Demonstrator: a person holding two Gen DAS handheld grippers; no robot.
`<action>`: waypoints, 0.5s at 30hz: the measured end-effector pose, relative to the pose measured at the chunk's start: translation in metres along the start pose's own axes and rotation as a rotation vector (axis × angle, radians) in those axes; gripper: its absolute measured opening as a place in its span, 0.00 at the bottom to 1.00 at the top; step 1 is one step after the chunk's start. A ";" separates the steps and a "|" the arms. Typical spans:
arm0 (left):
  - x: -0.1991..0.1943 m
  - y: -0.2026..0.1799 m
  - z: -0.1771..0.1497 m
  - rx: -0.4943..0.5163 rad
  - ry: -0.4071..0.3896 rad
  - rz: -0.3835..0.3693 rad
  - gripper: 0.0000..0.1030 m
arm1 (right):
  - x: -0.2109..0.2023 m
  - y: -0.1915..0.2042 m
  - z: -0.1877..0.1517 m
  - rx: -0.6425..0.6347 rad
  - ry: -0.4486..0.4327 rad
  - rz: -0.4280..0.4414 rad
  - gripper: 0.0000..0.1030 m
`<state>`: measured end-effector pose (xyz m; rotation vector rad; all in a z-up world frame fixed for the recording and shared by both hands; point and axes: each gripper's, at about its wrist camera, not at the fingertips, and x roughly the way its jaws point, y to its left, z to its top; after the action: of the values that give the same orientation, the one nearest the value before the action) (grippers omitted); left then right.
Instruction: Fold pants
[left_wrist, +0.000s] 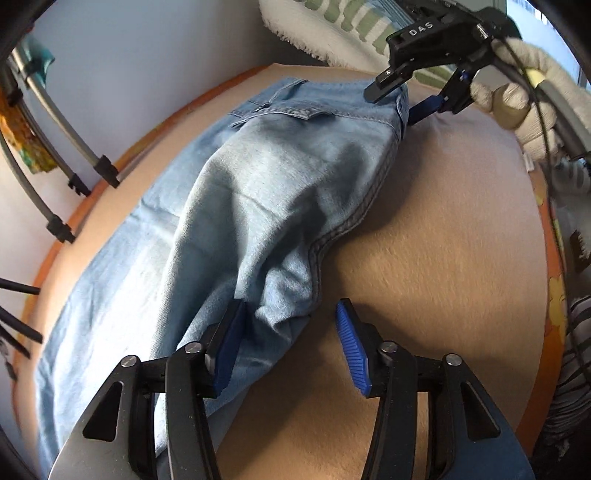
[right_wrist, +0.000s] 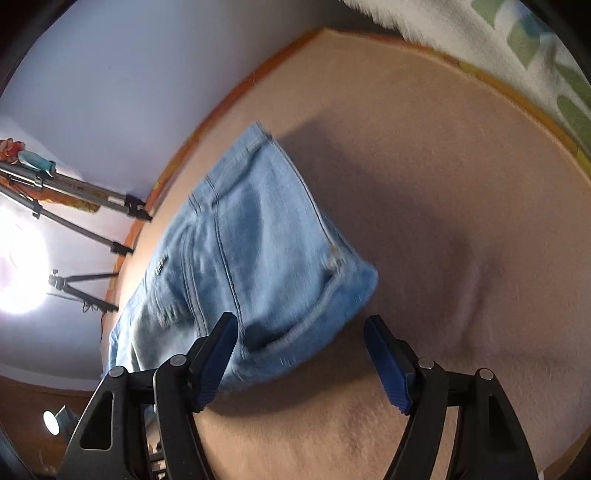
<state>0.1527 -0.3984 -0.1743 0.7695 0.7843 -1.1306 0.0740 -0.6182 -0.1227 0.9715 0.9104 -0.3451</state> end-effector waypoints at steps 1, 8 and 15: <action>0.000 0.002 0.000 -0.004 -0.004 -0.001 0.32 | 0.001 0.000 0.002 0.007 -0.005 -0.001 0.70; -0.014 0.009 -0.001 -0.032 -0.026 -0.029 0.08 | 0.009 0.014 0.006 -0.042 -0.024 -0.042 0.30; -0.064 -0.011 -0.001 -0.052 -0.103 -0.153 0.08 | -0.040 0.044 0.002 -0.208 -0.180 -0.063 0.09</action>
<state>0.1269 -0.3698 -0.1224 0.6106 0.7927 -1.2716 0.0785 -0.6007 -0.0661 0.7105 0.7961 -0.3769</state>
